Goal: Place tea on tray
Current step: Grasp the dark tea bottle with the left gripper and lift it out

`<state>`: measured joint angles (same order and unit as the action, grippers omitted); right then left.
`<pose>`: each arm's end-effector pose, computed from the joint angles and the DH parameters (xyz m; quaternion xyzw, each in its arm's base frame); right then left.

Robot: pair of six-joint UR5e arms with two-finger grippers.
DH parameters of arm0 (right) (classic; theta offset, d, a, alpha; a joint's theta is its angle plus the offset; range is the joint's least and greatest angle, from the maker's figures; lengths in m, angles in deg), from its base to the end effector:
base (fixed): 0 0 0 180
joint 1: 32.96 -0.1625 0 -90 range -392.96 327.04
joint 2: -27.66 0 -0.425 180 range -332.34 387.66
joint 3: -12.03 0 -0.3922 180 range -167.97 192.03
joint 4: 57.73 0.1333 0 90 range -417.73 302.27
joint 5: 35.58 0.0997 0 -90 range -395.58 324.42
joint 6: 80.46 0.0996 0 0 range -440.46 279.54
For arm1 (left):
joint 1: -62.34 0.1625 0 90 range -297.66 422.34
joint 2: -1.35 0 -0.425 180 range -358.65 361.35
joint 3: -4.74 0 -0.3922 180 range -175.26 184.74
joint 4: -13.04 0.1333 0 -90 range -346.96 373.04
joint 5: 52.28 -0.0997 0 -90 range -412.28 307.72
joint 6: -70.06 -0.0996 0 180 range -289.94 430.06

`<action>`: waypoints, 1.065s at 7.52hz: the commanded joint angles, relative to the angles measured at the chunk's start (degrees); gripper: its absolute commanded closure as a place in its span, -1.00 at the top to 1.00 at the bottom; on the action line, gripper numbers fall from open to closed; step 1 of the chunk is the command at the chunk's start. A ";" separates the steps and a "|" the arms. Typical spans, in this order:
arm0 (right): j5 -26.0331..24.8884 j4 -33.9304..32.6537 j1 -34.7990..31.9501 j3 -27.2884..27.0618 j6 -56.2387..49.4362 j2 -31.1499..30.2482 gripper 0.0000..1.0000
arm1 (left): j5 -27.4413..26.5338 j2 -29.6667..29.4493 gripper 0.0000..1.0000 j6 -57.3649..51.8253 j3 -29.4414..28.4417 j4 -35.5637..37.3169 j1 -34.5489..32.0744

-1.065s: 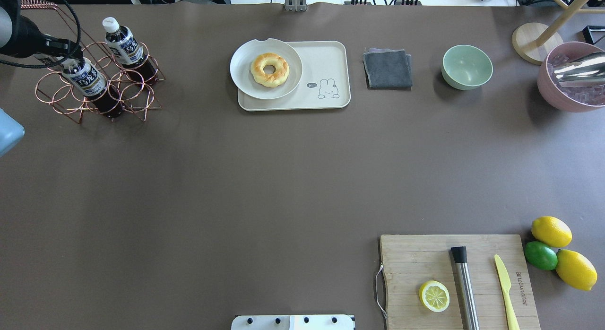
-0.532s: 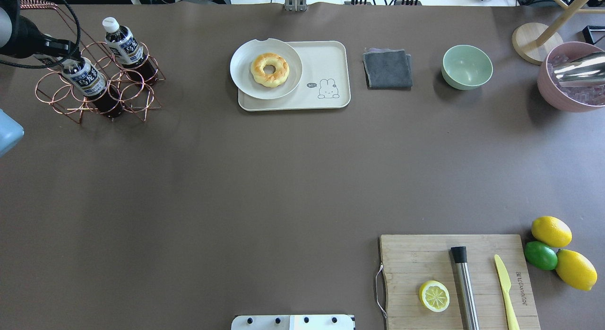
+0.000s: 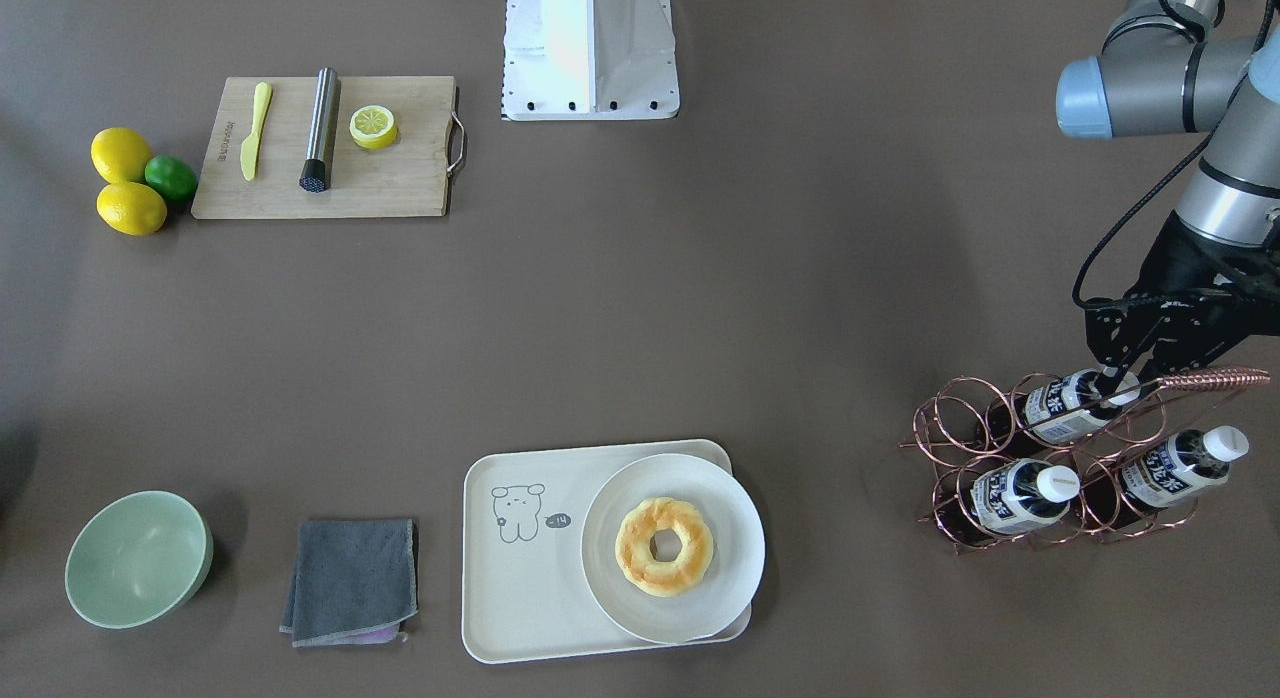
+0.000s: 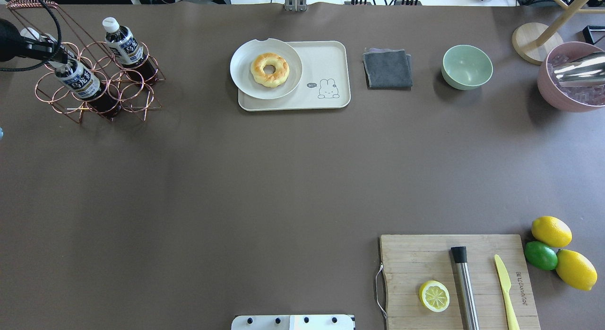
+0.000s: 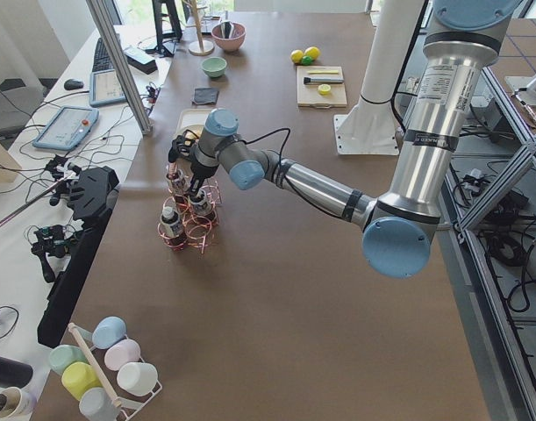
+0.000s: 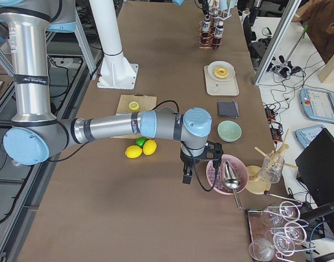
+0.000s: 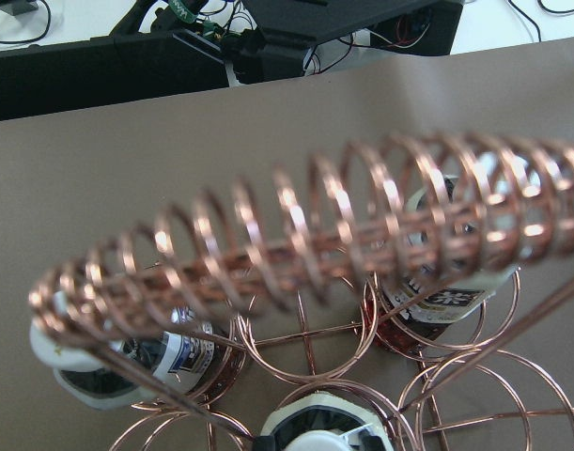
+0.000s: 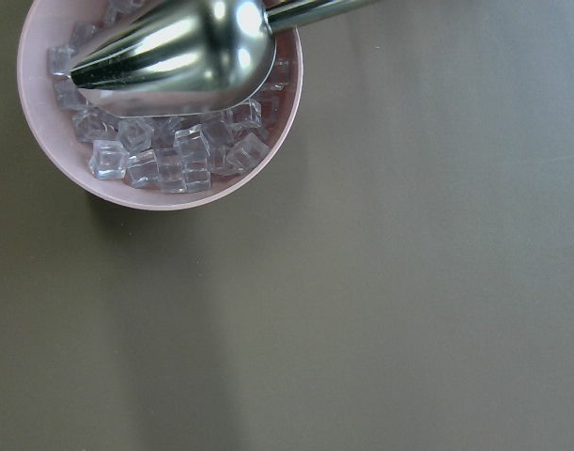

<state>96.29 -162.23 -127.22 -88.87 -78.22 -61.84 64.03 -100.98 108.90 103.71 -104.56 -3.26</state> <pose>0.1026 -0.4774 0.5894 -0.0190 -0.3576 0.0626 0.9316 0.1621 -0.5732 0.4188 0.2346 0.3877 -0.0180 0.8912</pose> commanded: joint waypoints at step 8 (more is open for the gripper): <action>0.57 0.00 -0.04 0.00 0.22 -0.14 1.00 | 0.31 2.39 -1.00 -4.64 14.14 4.74 -7.07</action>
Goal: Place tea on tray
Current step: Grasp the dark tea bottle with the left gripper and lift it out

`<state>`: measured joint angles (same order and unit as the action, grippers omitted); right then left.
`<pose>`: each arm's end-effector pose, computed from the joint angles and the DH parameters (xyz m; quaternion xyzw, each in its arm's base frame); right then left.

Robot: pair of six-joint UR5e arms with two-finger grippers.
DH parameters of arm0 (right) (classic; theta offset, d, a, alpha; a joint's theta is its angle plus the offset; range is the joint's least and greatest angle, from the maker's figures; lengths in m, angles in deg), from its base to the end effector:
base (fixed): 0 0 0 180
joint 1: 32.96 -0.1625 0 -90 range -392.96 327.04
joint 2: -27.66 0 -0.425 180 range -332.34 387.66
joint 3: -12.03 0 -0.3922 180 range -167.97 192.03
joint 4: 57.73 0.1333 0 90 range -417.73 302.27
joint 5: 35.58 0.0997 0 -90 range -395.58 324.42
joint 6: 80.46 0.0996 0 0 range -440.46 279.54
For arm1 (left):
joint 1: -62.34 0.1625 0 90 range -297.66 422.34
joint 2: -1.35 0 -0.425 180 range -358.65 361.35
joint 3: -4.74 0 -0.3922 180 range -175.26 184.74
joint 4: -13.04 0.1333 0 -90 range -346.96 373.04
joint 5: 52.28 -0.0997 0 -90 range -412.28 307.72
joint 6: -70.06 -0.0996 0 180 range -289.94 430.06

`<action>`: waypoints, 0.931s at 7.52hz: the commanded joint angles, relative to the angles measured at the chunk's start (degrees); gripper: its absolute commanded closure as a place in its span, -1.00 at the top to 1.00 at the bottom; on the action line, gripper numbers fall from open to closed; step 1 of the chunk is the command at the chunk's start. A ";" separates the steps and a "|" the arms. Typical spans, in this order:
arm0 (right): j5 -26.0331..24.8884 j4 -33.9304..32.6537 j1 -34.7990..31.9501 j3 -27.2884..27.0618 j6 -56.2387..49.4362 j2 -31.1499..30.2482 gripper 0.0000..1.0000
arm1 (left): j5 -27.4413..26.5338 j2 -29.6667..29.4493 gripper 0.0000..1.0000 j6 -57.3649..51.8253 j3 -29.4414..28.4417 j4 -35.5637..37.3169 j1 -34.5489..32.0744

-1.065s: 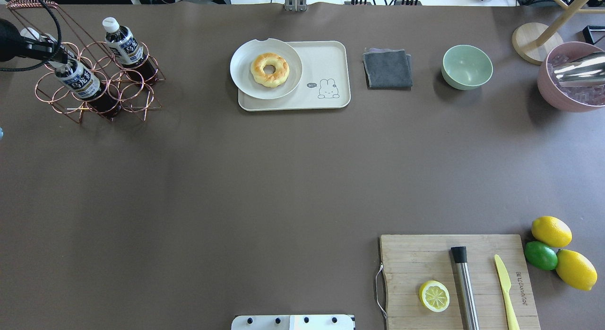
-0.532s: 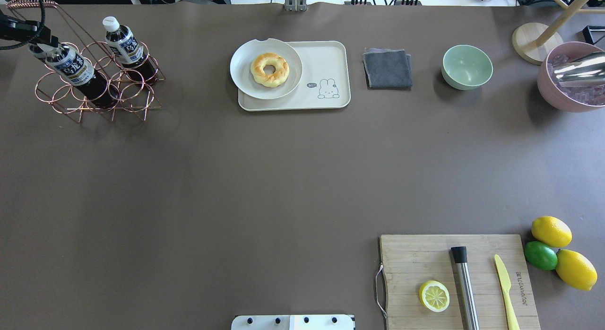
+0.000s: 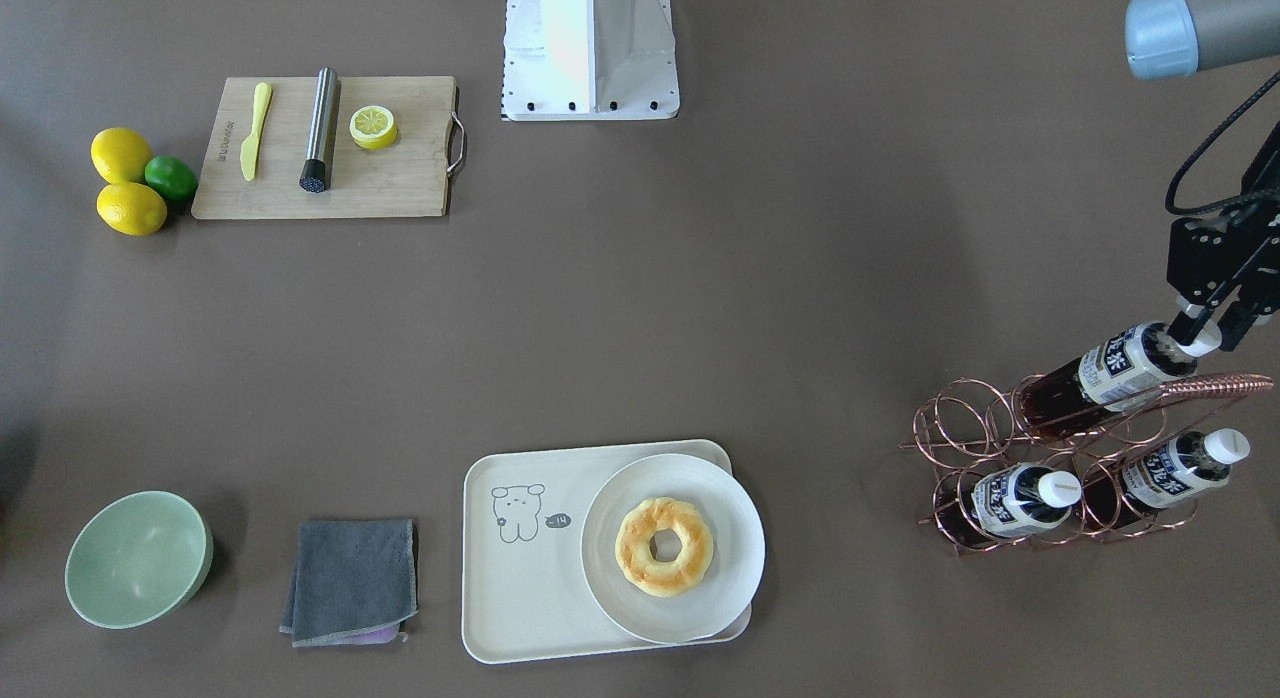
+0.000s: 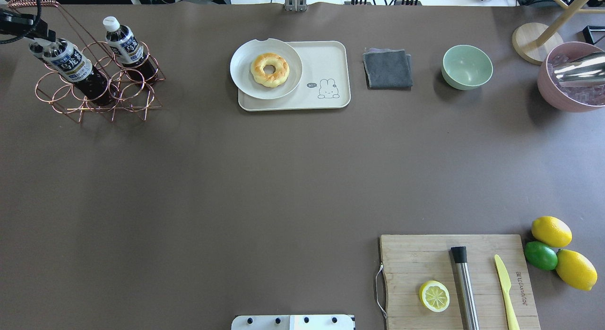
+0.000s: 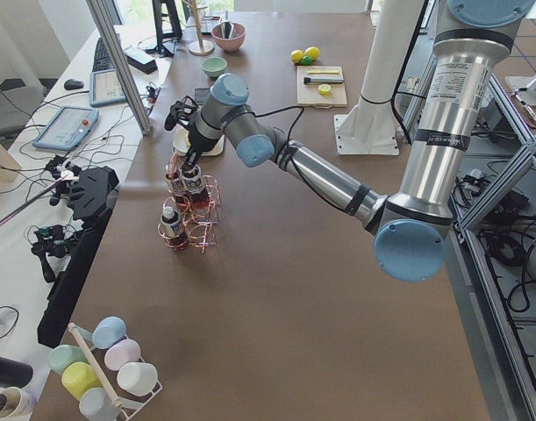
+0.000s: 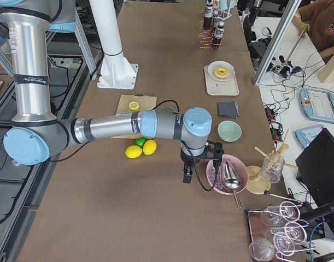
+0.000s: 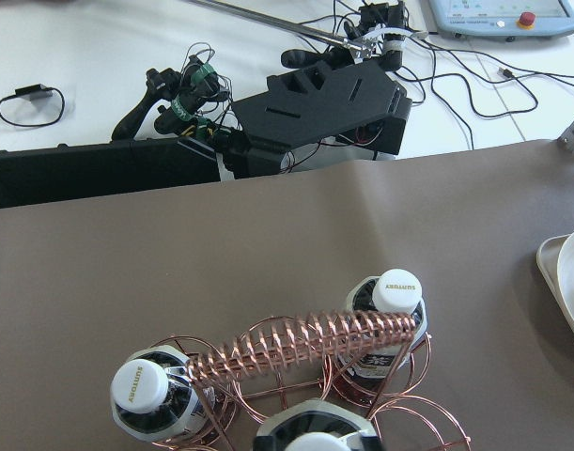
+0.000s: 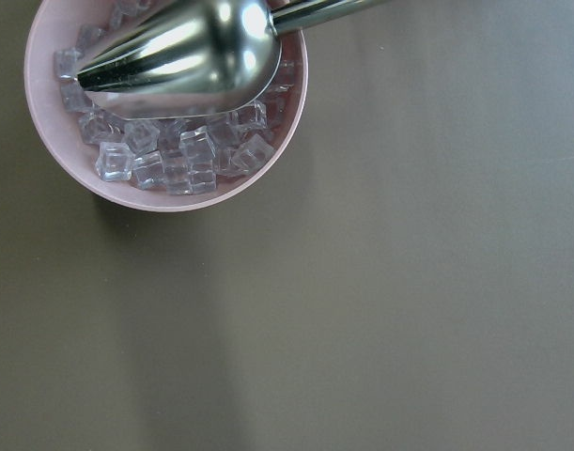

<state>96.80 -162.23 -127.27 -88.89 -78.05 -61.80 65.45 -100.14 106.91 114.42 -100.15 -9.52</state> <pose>0.1024 -0.4777 0.5883 -0.0187 -0.3617 0.0642 0.9299 0.0886 -0.5497 0.3463 0.2950 0.3938 -0.0324 0.8700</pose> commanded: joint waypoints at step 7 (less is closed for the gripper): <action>-0.55 2.20 0.00 -1.28 0.21 -0.45 1.00 | 3.64 7.19 -1.00 -4.78 15.74 8.33 2.75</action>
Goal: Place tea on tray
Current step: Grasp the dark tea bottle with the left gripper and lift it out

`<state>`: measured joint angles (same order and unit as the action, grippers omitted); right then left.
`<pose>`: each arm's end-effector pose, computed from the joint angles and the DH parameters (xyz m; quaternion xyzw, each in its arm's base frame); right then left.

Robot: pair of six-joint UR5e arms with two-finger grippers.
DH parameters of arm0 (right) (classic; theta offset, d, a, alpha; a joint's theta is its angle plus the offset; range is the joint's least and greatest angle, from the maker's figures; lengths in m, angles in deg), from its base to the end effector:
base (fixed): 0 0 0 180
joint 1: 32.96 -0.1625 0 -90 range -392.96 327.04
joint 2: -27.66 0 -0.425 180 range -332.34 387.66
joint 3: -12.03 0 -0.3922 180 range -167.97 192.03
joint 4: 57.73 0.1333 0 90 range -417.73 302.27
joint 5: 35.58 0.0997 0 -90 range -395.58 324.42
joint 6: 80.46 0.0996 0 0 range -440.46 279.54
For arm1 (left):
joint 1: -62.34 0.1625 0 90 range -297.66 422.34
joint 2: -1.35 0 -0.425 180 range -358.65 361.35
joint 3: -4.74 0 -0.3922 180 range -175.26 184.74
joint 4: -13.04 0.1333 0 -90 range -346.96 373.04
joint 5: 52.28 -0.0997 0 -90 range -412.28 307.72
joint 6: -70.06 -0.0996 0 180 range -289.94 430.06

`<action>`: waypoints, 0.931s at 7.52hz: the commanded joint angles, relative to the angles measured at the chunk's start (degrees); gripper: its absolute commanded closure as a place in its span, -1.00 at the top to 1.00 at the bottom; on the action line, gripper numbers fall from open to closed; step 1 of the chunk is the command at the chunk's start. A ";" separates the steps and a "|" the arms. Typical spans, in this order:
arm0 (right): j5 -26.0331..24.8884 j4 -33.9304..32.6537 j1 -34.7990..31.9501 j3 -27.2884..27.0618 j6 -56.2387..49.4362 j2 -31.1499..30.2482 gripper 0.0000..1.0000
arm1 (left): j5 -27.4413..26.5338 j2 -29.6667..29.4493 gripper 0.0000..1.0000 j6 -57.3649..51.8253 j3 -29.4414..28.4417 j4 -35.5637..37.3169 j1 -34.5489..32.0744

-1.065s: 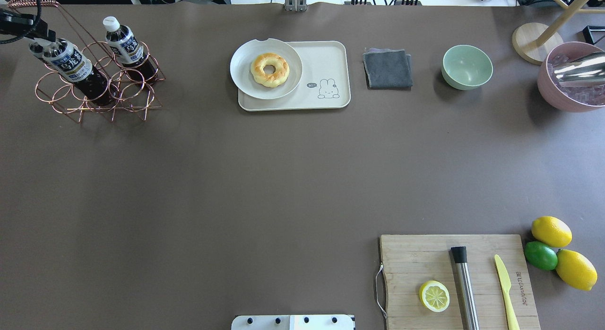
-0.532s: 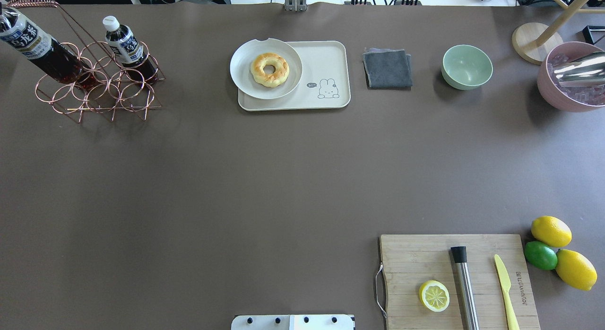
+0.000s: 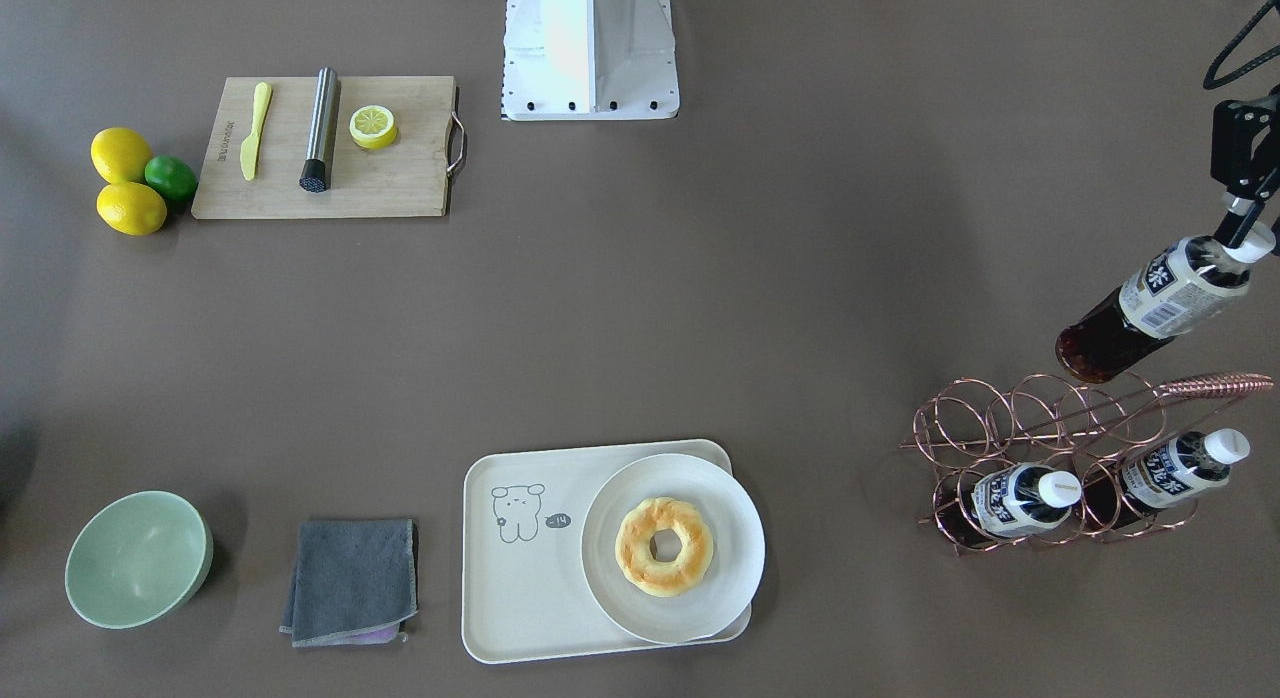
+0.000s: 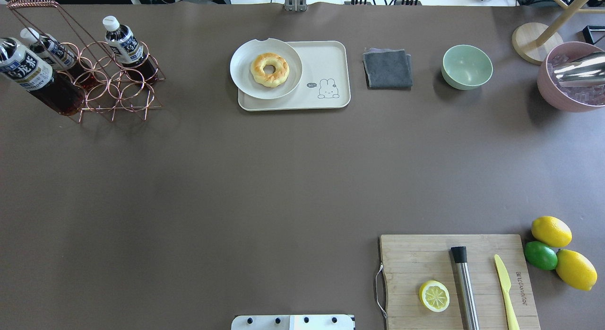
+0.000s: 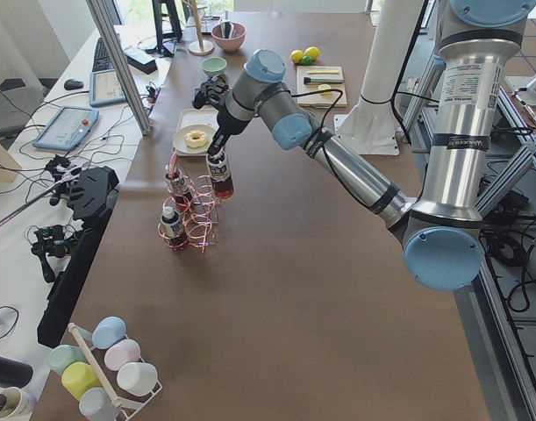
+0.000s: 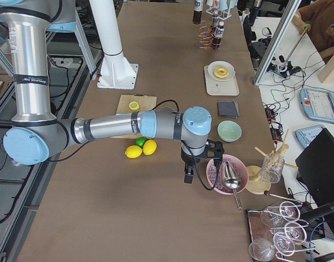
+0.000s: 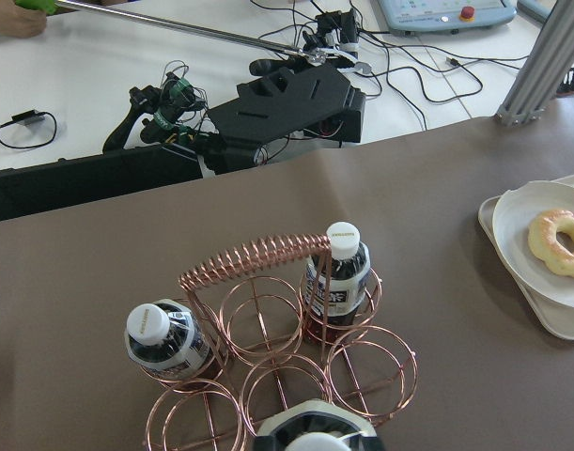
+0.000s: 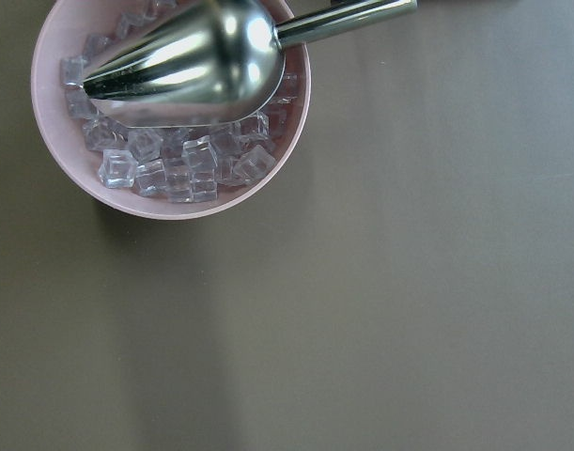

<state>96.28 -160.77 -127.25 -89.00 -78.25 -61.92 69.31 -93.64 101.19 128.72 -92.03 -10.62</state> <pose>0.1029 -0.4788 0.5865 -0.0065 -0.3574 0.0579 0.9321 0.0599 -0.4723 0.3083 0.3001 0.3998 0.0176 0.8659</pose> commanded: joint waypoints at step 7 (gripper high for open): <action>-1.00 0.48 0.24 -2.33 0.16 3.43 1.00 | -21.61 -30.02 -1.00 24.36 5.77 34.38 31.94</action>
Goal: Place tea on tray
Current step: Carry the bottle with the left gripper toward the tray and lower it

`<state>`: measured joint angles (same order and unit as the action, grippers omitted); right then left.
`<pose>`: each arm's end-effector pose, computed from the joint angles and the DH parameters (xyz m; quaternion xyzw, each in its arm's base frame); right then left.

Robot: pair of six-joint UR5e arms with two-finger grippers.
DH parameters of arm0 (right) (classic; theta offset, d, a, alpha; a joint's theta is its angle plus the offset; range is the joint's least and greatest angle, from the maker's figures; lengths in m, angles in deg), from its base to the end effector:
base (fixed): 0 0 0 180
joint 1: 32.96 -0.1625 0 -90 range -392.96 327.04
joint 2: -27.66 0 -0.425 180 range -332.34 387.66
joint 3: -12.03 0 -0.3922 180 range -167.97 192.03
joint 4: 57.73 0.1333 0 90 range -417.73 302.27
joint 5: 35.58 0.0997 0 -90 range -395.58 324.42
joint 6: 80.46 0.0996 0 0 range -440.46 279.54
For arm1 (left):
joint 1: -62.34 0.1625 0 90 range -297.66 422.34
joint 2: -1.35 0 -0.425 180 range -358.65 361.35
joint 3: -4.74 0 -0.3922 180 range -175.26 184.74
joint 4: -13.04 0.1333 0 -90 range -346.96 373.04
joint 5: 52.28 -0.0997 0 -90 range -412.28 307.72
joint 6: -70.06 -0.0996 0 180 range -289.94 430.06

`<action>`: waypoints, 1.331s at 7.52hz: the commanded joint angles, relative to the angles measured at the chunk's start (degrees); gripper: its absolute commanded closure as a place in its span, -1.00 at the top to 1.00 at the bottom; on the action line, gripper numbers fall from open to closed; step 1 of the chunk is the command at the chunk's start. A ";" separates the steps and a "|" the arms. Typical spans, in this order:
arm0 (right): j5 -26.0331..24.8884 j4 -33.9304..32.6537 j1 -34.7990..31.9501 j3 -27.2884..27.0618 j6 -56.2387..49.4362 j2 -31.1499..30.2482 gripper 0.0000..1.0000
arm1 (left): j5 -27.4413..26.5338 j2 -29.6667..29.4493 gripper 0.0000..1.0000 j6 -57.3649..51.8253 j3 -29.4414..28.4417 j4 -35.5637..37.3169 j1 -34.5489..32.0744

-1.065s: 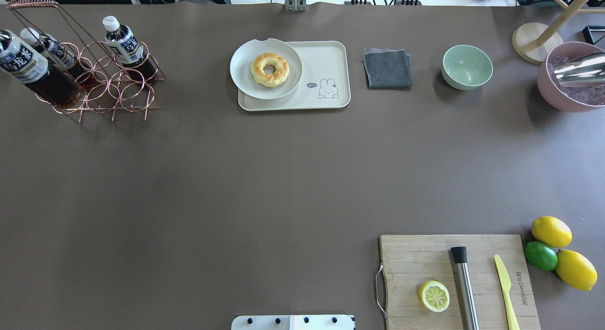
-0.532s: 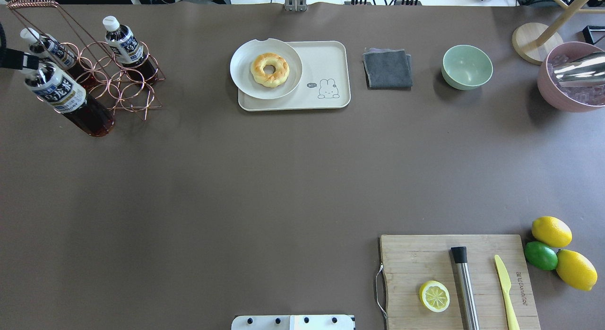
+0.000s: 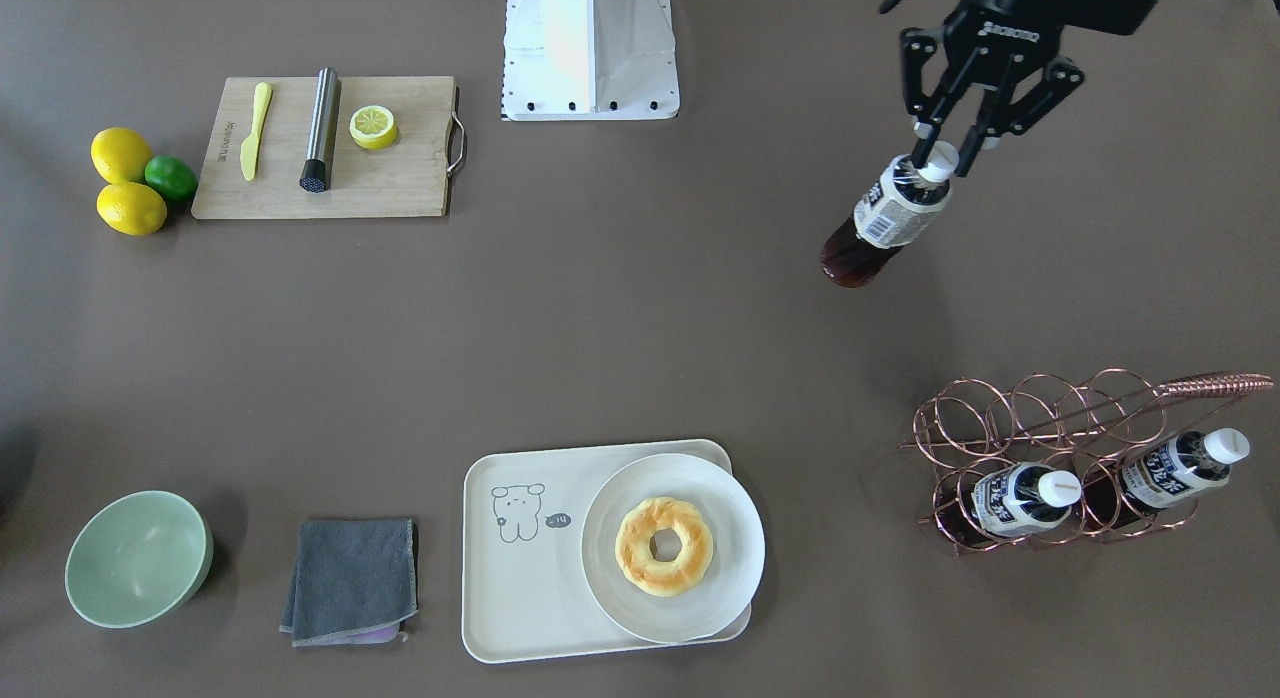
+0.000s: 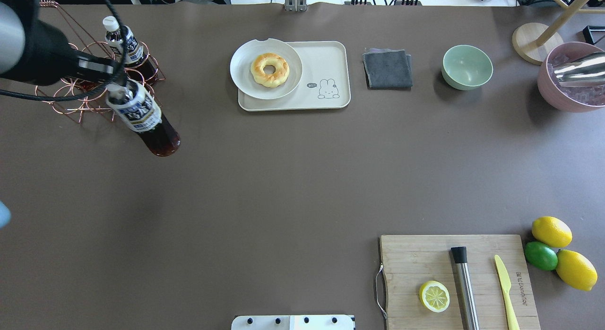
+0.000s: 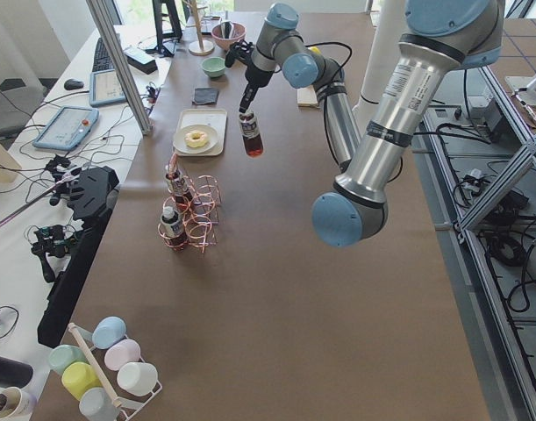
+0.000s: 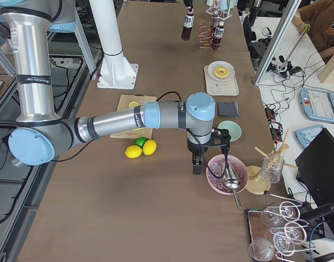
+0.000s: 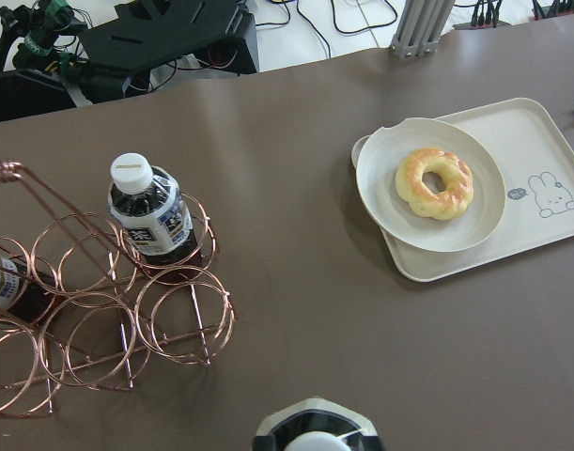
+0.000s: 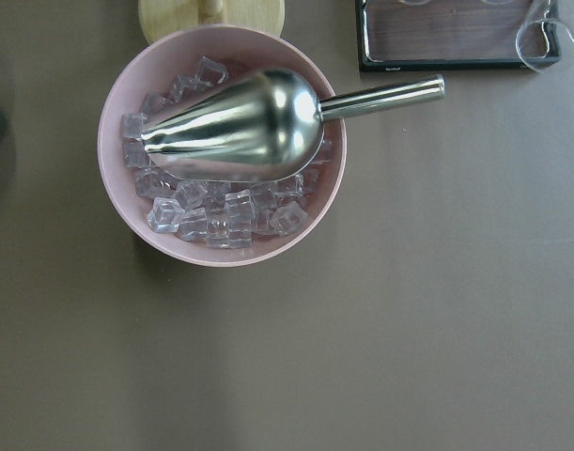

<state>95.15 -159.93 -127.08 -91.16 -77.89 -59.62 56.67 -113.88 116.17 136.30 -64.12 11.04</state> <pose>0.1042 -0.4955 0.5484 0.0350 -0.3474 0.0434 0.9361 0.2154 -0.4304 0.1613 0.2314 0.4100 0.0177 0.8820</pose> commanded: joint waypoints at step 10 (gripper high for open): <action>2.86 0.17 0.69 -0.16 0.23 -0.52 1.00 | -32.47 -25.39 -1.00 23.15 -19.75 7.38 29.76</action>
<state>97.68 -159.82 -126.38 -91.29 -77.72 -60.00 26.08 -139.10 138.68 118.00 -56.68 39.28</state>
